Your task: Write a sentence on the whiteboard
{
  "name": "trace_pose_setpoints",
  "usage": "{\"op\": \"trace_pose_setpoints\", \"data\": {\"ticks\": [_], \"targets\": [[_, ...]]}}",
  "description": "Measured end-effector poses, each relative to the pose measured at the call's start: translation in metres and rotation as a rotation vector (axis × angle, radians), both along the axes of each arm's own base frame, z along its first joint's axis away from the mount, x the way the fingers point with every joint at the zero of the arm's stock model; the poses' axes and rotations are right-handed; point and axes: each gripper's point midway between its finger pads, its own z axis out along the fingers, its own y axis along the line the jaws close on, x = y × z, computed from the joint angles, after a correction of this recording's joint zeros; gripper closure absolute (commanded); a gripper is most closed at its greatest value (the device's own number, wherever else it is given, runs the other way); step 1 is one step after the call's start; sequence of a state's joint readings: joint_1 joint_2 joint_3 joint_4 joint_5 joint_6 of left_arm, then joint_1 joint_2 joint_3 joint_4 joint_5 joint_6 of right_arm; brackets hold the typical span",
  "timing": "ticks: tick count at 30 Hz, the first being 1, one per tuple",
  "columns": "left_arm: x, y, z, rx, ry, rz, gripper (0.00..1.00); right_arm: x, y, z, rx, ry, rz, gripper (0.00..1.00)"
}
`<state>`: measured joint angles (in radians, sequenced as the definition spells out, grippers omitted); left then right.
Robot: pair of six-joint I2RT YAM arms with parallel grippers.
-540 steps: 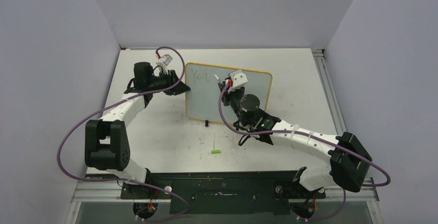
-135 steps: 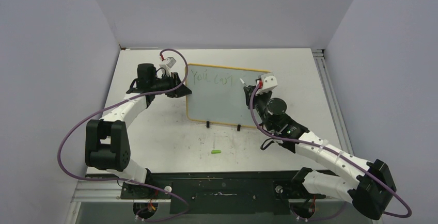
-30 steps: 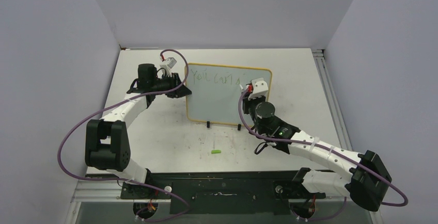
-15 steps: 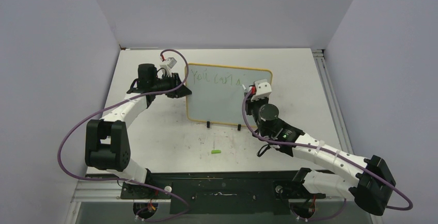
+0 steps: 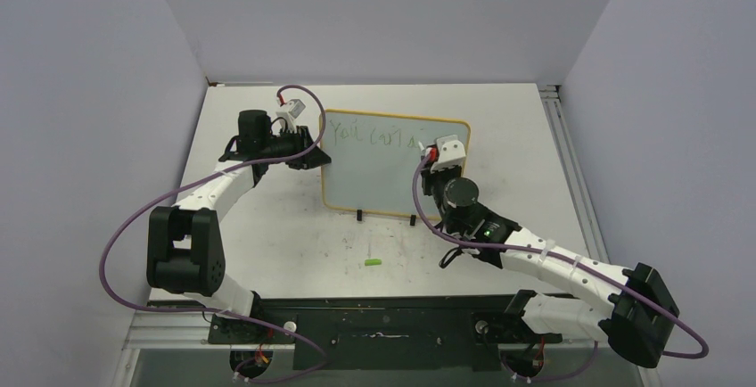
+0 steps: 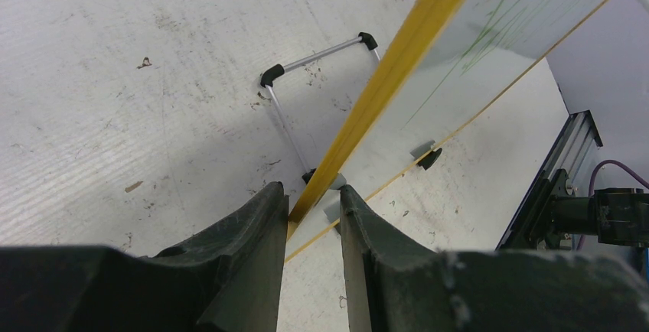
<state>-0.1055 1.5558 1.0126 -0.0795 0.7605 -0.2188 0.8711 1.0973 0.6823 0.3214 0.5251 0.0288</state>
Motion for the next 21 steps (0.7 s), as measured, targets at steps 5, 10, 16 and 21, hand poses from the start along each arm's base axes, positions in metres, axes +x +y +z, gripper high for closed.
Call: {"op": "trace_pose_setpoints", "data": {"ticks": [5,10,16,21], "targets": [[0.0000,0.0000,0.0000,0.000,0.000,0.000,0.71,0.0021,-0.0017,0.0051,0.008,-0.018,-0.012,0.95],[0.0000,0.0000,0.0000,0.001,-0.001,-0.001,0.71,0.0054,-0.0014,0.0039,0.001,-0.018,-0.018,0.95],[0.0002,0.0001,-0.0001,0.002,-0.003,-0.001,0.72,0.0073,0.0009,0.0015,-0.007,-0.013,-0.017,0.95],[0.0001,0.0001,-0.0001,0.002,-0.003,-0.001,0.71,0.0074,0.0027,0.0014,-0.007,-0.012,-0.009,0.95]]}}
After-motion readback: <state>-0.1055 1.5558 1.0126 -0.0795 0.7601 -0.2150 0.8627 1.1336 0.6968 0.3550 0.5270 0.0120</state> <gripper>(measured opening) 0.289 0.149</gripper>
